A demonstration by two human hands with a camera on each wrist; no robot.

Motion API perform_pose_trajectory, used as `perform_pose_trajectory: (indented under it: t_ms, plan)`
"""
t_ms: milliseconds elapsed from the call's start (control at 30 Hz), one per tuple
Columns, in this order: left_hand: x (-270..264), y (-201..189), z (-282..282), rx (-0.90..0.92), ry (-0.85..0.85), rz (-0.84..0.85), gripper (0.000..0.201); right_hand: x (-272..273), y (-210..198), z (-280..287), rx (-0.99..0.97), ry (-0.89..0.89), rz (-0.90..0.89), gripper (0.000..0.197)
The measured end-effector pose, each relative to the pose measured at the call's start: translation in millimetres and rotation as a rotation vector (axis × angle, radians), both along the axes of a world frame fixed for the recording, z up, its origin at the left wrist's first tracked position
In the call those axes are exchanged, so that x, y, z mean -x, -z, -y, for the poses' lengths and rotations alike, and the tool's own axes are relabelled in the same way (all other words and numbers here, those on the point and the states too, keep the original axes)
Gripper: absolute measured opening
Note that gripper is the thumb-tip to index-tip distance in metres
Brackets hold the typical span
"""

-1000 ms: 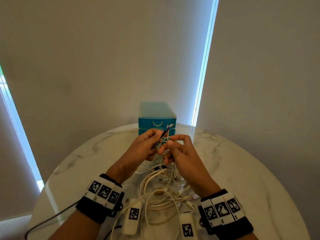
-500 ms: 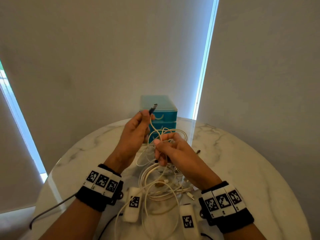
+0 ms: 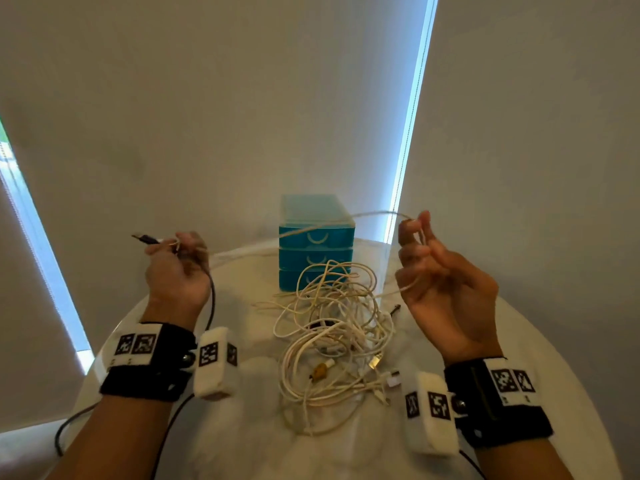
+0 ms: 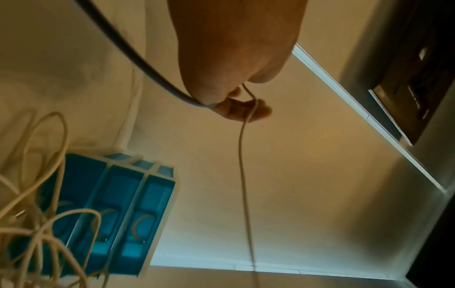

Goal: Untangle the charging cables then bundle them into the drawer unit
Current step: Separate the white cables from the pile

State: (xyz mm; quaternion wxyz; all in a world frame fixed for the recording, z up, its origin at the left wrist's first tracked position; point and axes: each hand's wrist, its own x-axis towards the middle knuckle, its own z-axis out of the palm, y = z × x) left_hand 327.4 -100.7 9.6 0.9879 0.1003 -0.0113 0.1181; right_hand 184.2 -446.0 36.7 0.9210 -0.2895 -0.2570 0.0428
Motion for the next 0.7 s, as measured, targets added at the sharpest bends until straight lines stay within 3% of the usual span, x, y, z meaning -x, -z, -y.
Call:
perform_pose_trajectory:
  t_ms: [100,233,300,367,467,533,600,700]
  plan:
    - [14,-8,12,-0.438,0.019,0.059,0.033,-1,-5,-11,0.196,0.247,-0.066,0.022]
    - [54,-36,69,-1.161,0.195,0.146,0.065,-10,3,-35,0.572,0.455,-0.086,0.024]
    - [75,-40,93,-1.521,0.196,0.271,0.049,-9,8,-42,0.696,0.485,-0.082,0.023]
    - [89,-36,103,-1.739,0.188,0.414,0.033,-7,8,-44,0.755,0.493,-0.095,0.022]
    - [92,-33,103,-1.716,0.139,0.408,0.033,-6,5,-42,0.720,0.512,-0.152,0.024]
    - [83,-35,99,-1.580,0.041,0.315,0.039,-7,3,-37,0.661,0.462,-0.164,0.031]
    - [62,-33,86,-1.226,-0.104,0.201,0.042,-2,1,-33,0.752,0.341,-0.120,0.035]
    - [31,-36,46,-0.775,-0.333,-0.129,0.047,5,-1,-26,1.019,0.199,0.056,0.033]
